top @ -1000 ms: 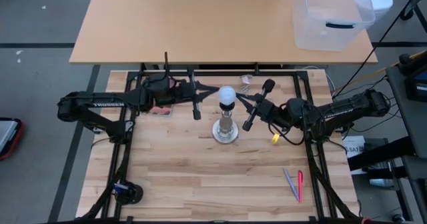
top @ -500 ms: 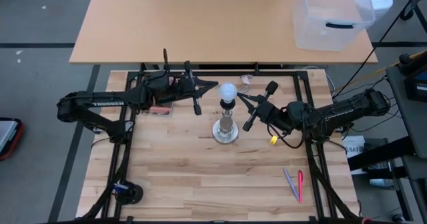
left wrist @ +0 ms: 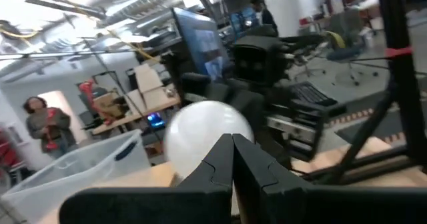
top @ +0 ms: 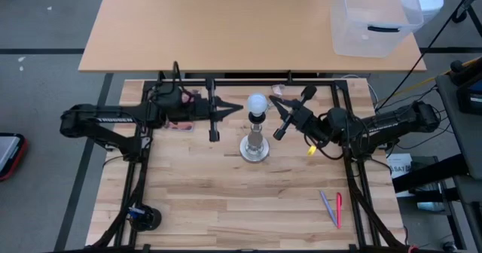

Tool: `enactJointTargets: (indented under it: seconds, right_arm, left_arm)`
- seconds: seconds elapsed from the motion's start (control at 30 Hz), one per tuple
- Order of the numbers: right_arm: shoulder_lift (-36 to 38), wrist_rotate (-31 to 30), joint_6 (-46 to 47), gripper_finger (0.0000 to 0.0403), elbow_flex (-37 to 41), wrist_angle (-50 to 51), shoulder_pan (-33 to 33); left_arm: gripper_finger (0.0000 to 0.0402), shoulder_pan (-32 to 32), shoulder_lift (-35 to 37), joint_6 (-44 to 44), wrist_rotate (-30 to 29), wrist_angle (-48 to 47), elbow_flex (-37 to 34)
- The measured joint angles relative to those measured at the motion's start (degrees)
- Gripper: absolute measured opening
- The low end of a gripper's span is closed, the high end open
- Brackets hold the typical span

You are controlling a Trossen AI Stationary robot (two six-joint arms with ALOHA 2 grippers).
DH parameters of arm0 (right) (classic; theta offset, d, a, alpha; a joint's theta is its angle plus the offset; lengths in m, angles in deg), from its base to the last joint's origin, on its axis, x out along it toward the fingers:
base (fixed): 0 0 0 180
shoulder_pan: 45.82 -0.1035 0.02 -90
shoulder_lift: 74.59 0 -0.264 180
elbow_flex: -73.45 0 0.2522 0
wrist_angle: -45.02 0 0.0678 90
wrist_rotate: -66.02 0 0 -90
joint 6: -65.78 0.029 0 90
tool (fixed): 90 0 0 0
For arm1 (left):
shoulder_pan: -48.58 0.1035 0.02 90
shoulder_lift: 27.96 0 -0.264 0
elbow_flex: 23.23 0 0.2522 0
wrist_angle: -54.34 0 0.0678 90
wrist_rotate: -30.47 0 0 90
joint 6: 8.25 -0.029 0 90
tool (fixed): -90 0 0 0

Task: Screw lightbulb
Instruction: Insert the lightbulb into the silver lamp

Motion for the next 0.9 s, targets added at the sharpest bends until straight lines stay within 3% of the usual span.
enactJointTargets:
  seconds: [0.33,0.9]
  right_arm:
    - [0.0,3.8,3.1,0.0,0.0,0.5,2.3]
    - [0.1,4.4,3.3,0.0,0.0,3.8,1.8]
  left_arm:
    - [0.0002,0.0,-3.5,-0.3,-0.3,1.8,0.0]
    - [0.0002,1.4,-3.9,1.2,-0.9,2.5,0.0]
